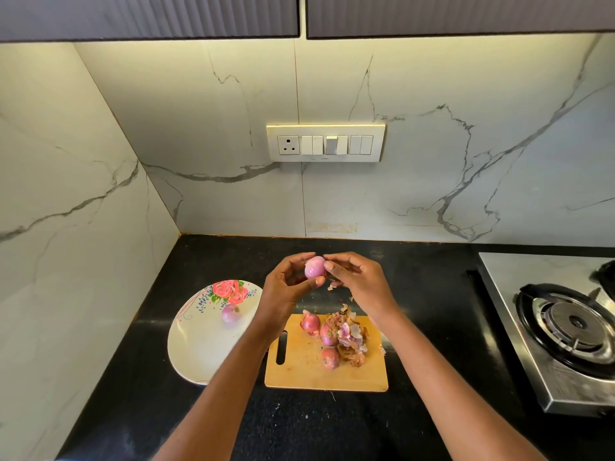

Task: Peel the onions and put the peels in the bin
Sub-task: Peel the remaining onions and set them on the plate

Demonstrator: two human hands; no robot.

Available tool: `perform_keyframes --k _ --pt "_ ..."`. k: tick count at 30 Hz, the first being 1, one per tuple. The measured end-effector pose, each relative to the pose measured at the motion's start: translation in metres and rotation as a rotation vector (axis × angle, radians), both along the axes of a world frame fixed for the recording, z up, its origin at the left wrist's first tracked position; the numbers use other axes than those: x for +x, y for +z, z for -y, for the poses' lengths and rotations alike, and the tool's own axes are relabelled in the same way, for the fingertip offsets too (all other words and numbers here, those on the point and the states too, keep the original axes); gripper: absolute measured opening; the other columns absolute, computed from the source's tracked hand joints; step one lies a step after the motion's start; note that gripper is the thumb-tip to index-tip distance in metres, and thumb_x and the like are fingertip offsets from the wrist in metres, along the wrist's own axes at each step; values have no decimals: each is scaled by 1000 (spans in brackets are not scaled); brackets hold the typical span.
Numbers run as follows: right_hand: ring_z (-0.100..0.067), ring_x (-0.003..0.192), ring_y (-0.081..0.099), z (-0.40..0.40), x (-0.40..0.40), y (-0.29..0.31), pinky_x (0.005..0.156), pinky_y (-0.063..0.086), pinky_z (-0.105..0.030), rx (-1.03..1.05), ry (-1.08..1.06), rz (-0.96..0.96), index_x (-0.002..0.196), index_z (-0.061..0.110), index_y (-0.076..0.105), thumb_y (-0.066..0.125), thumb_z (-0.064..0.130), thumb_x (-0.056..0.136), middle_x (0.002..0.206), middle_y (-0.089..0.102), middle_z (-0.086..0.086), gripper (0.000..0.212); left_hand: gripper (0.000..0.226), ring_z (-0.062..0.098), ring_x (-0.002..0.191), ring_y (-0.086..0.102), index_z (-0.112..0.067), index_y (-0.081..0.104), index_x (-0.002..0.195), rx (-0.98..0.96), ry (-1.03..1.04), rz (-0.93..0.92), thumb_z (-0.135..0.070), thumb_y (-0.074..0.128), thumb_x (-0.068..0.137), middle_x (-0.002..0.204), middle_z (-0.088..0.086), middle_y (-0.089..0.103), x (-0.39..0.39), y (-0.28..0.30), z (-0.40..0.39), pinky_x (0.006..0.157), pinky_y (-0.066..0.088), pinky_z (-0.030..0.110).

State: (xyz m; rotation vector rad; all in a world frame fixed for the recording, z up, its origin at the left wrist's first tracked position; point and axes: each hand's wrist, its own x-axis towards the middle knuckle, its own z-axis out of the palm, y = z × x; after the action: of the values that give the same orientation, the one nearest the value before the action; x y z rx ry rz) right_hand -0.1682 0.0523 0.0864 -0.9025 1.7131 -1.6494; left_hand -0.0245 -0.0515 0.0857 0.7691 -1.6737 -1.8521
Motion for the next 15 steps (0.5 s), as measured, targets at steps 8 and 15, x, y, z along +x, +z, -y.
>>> perform_keyframes --k 8,15 --pt "-14 89 74 2 -6 -4 75 61 -26 66 -14 -20 112 10 68 59 19 101 104 73 -6 16 49 20 116 67 -20 63 126 5 -14 -3 -9 79 82 122 1 71 -2 6 -1 99 56 34" --pt "-13 100 70 -2 -3 -2 78 61 -28 47 52 -80 121 27 68 68 45 88 112 73 8 38 53 18 120 66 -19 58 133 -7 2 17 -3 75 86 129 2 67 -4 0 0 103 54 40"
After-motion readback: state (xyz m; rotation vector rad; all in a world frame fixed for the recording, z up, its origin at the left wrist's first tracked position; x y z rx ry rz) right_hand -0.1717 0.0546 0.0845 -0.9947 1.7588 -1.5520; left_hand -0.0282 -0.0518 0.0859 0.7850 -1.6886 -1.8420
